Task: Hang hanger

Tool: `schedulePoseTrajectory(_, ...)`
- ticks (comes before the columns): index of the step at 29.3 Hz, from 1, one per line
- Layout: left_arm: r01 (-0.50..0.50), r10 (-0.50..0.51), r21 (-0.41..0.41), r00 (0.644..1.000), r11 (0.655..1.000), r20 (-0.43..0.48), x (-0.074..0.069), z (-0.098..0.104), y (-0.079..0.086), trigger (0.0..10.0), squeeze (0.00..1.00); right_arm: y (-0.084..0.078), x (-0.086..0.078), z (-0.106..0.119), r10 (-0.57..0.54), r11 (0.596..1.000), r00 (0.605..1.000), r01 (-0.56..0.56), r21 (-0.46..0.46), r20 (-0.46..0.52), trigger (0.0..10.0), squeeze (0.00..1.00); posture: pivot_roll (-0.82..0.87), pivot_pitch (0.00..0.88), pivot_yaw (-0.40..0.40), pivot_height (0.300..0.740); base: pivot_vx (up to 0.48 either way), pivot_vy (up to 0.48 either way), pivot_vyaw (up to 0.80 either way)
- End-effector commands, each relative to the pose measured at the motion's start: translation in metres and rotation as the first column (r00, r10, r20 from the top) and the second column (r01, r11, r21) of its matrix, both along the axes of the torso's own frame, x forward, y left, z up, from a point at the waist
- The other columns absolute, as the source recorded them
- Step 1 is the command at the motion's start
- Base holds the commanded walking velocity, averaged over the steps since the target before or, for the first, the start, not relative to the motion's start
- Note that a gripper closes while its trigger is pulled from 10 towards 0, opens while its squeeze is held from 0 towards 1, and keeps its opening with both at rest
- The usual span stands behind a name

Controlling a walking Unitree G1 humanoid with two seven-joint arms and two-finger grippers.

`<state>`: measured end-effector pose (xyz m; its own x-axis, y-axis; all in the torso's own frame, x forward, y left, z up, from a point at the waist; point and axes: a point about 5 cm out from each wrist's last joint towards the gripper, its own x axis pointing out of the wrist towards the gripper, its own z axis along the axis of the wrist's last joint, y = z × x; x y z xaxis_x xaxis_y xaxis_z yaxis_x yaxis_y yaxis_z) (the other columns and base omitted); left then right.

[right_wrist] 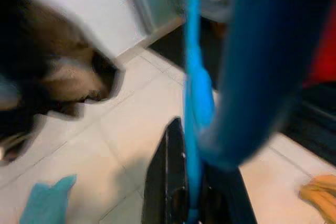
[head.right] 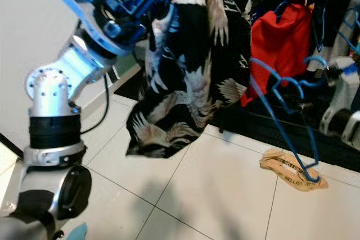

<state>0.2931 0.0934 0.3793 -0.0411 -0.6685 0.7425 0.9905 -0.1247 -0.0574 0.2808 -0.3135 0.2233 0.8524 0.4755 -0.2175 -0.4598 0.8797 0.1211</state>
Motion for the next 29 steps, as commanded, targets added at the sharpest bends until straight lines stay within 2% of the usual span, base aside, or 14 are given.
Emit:
schedulePoseTrajectory(1,0.03,-0.031,0.012,0.995,0.999,0.095,-0.005,0.01,0.006,4.6,0.0,0.02,-0.013,-0.002,0.181,0.983,0.983,-0.182,0.038,0.036,10.0,0.0,-0.06,0.034,0.095,0.74,0.0,0.0,0.0)
schedulePoseTrajectory(3,0.03,-0.031,0.012,0.995,0.999,0.095,-0.005,0.01,0.006,4.6,0.0,0.02,-0.013,-0.002,0.181,0.983,0.983,-0.182,0.038,0.036,10.0,0.0,-0.06,0.034,0.095,0.74,0.0,0.0,0.0)
schedulePoseTrajectory(4,0.048,-0.049,0.013,0.991,0.999,0.126,-0.006,0.014,0.01,5.5,0.0,0.029,-0.023,-0.008,0.264,0.962,0.964,-0.265,0.065,0.033,10.0,0.0,-0.05,0.033,0.099,0.74,0.0,0.0,0.0)
schedulePoseTrajectory(5,0.048,-0.05,0.016,0.987,0.999,0.151,-0.005,0.017,0.014,9.6,0.0,0.038,-0.031,-0.012,0.325,0.94,0.945,-0.327,0.094,0.038,10.0,0.0,-0.06,0.031,0.102,0.74,0.0,0.0,0.0)
schedulePoseTrajectory(7,0.048,-0.05,0.016,0.987,0.999,0.151,-0.005,0.017,0.014,9.6,0.0,0.038,-0.031,-0.012,0.325,0.94,0.945,-0.327,0.094,0.038,10.0,0.0,-0.06,0.031,0.102,0.74,0.0,0.0,0.0)
schedulePoseTrajectory(9,0.022,-0.024,0.015,0.985,1.0,0.171,0.0,0.022,0.02,10.0,0.0,0.047,-0.039,-0.011,0.394,0.907,0.916,-0.4,0.133,0.068,10.0,0.0,-0.06,0.029,0.105,0.74,0.0,0.0,0.0)
schedulePoseTrajectory(12,-0.003,0.001,0.01,0.985,1.0,0.173,0.004,0.024,0.024,10.0,0.0,0.05,-0.044,-0.007,0.429,0.886,0.899,-0.438,0.15,0.092,10.0,0.0,-0.06,0.029,0.105,0.74,0.0,0.0,0.0)
schedulePoseTrajectory(14,-0.04,0.043,-0.026,0.986,0.999,0.16,0.011,0.027,0.031,10.0,0.0,0.051,-0.053,0.001,0.464,0.86,0.875,-0.483,0.166,0.14,10.0,0.0,-0.06,0.028,0.103,0.74,0.0,0.0,0.0)
schedulePoseTrajectory(22,-0.05,0.056,-0.043,0.985,0.998,0.164,0.015,0.023,0.036,10.0,0.0,0.047,-0.066,0.004,0.493,0.838,0.852,-0.519,0.166,0.176,10.0,0.0,-0.06,0.023,0.101,0.74,0.0,0.0,0.0)
schedulePoseTrajectory(27,-0.015,0.012,0.013,0.976,1.0,0.215,0.012,0.008,0.04,10.0,0.0,0.039,-0.078,0.003,0.508,0.832,0.845,-0.532,0.156,0.167,10.0,0.0,-0.07,0.027,0.099,0.74,0.0,0.0,0.0)
schedulePoseTrajectory(29,-0.015,0.012,0.013,0.976,1.0,0.215,0.012,0.008,0.04,10.0,0.0,0.039,-0.078,0.003,0.508,0.832,0.845,-0.532,0.156,0.167,10.0,0.0,-0.07,0.027,0.099,0.74,0.0,0.0,0.0)
